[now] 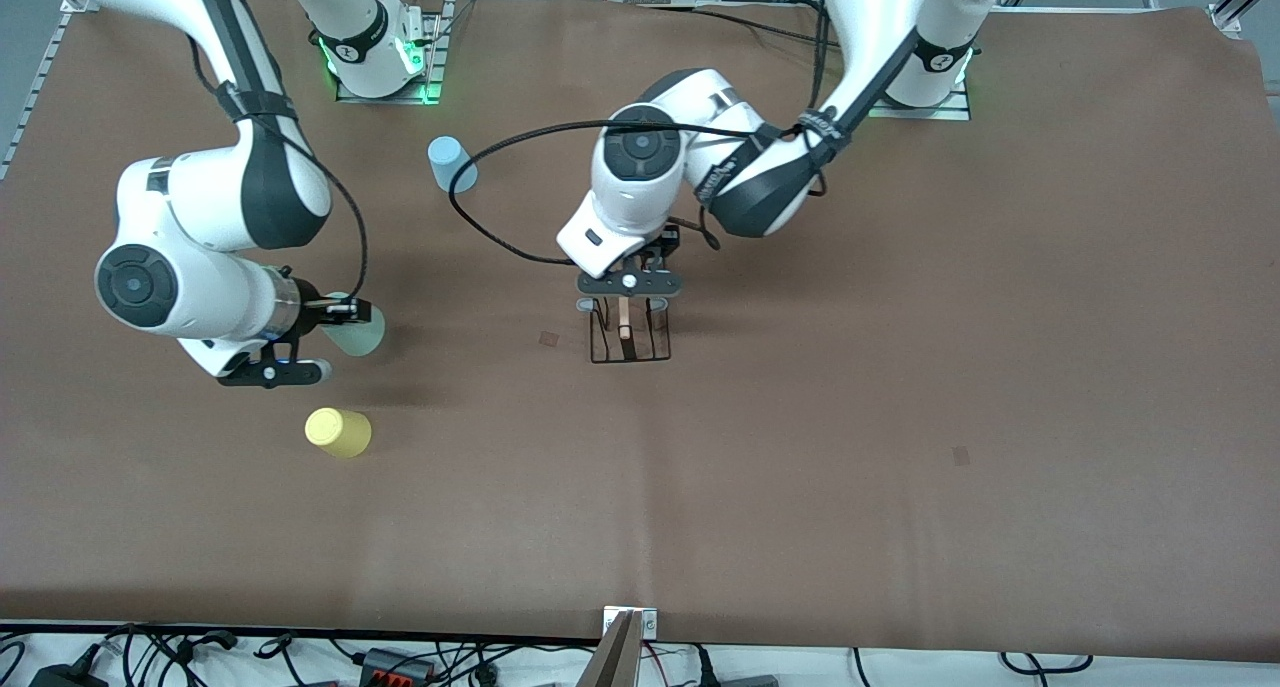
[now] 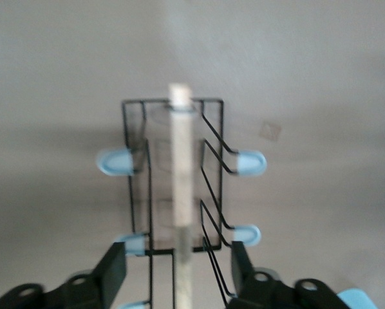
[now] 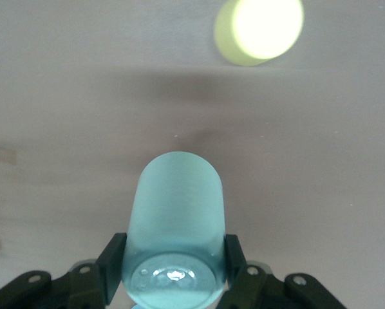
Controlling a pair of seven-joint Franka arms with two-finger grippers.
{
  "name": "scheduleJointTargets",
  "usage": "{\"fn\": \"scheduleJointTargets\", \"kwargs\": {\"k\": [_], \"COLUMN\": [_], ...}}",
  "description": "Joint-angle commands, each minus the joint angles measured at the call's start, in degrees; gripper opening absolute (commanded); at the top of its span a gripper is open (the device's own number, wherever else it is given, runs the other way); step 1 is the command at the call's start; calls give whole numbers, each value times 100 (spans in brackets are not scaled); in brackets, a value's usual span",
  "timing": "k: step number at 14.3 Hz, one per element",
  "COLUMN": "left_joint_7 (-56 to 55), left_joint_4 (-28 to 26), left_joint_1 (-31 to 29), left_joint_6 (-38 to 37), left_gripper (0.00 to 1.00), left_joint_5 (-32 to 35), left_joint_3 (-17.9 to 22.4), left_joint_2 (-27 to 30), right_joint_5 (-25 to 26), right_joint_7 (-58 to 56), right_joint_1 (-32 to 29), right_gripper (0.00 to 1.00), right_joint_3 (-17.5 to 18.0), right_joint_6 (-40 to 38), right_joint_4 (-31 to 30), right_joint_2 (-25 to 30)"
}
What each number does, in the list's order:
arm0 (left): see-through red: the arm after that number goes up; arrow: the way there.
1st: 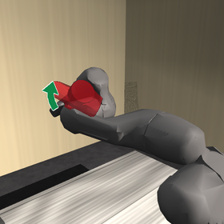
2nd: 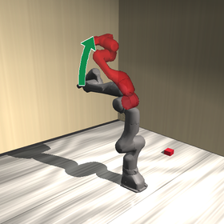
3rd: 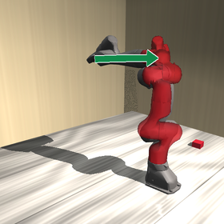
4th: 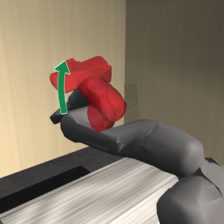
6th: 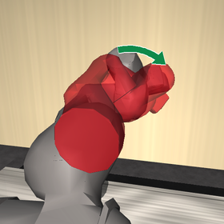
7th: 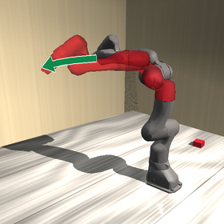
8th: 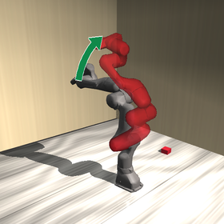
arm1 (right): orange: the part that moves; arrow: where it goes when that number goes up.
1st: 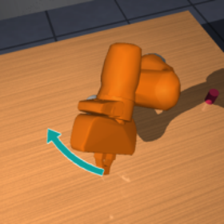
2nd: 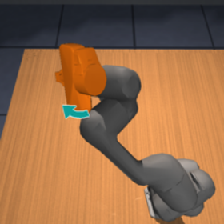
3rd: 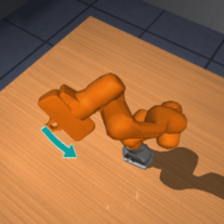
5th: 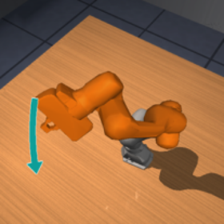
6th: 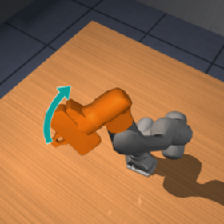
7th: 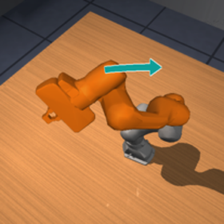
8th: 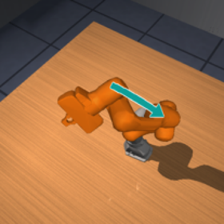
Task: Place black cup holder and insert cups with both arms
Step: 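Release the rack and retract the left gripper while the right gripper lifts the cup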
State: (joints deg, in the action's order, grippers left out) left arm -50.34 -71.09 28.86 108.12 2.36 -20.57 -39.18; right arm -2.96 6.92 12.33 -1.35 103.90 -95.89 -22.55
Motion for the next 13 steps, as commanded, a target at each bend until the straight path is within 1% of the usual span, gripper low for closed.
{"fn": "scheduleJointTargets", "kwargs": {"k": [1, 3, 6, 8, 9, 11, 12, 13], "left_joint_7": [51, 269, 1278, 1684, 1903, 2229, 2396, 2693], "left_joint_4": [-36, -46, -37, -28, -19, -2, -1, -106], "left_joint_1": [-492, -871, -1512, -1873, -1971, -2129, -2321, -2462], "left_joint_6": [-282, -501, -1404, -1889, -2074, -2329, -2400, -2409], "left_gripper": [100, 100, 100, 100, 100, 100, 100, 100], "left_joint_5": [89, 89, 55, -7, 1, 63, 37, 37], "left_joint_3": [0, -35, -44, -53, -44, -18, 8, 26], "left_joint_2": [261, 463, 796, 964, 1000, 1088, 1201, 1472], "right_joint_5": [-90, -99, -99, -108, -169, -616, -670, -679], "right_joint_7": [91, 91, 91, 91, 91, 195, 353, 563], "right_joint_1": [331, 472, 744, 1007, 1174, 1464, 1596, 1832], "right_gripper": [12, 13, 13, 13, 13, 13, 13, 13], "right_joint_3": [-14, -5, -5, -5, 12, 30, 39, 30], "right_joint_6": [-439, -546, -617, -730, -748, -757, -757, -749], "right_joint_4": [105, 105, 114, 123, 123, 193, 237, 246], "right_joint_2": [-13, 57, 171, 277, 330, 392, 366, 357]}}
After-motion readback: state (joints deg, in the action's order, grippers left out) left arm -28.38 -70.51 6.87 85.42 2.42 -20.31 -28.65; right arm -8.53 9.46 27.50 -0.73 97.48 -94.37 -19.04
